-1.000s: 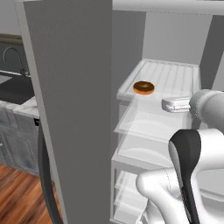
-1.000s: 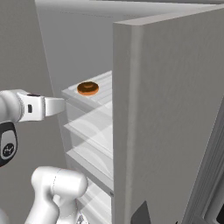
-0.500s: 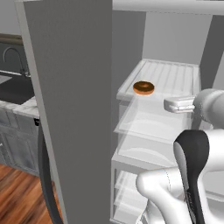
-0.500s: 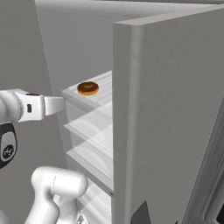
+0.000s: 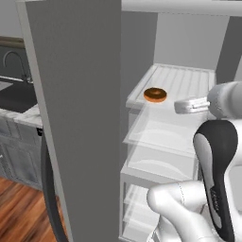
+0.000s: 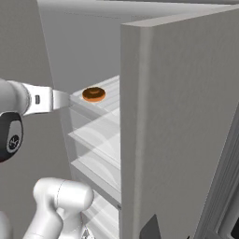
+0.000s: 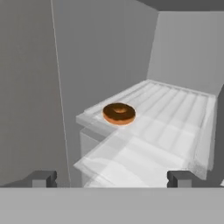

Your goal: Take the donuts from the fridge and place them on the empty tray on the dining counter.

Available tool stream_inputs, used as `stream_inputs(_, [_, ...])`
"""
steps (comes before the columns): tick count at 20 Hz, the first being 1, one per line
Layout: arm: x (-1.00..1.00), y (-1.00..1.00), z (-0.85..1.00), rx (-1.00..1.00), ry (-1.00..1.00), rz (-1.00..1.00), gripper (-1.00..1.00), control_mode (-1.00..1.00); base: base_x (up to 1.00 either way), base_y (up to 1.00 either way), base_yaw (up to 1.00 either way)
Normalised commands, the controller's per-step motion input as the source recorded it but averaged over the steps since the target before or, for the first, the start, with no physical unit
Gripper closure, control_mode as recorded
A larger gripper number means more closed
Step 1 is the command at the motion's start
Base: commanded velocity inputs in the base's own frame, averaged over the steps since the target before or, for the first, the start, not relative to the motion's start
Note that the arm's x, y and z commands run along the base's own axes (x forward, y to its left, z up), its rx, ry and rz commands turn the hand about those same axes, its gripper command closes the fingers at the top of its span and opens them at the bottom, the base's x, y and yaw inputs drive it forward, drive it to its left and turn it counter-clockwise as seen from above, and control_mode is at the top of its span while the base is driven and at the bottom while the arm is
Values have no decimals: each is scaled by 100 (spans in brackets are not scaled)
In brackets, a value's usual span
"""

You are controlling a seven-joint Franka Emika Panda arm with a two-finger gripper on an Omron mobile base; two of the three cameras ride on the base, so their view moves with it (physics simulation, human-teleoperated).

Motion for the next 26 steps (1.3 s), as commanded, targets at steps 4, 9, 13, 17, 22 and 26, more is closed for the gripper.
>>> stream_inputs(4, [0,0,0,0,33,1,-100,-100,0,0,0])
stream_inputs(9, [9,0,-2,-1,22,5,-100,-100,0,0,0])
stream_inputs(13, [20,1,-40,-9,2,18,-100,-100,0,0,0])
stream_inputs(17, [28,0,-58,-10,0,21,-100,-100,0,0,0])
stream_inputs(22, [43,0,-15,-6,1,16,-100,-100,0,0,0])
stream_inputs(26, [53,0,0,-6,6,10,-100,-100,0,0,0])
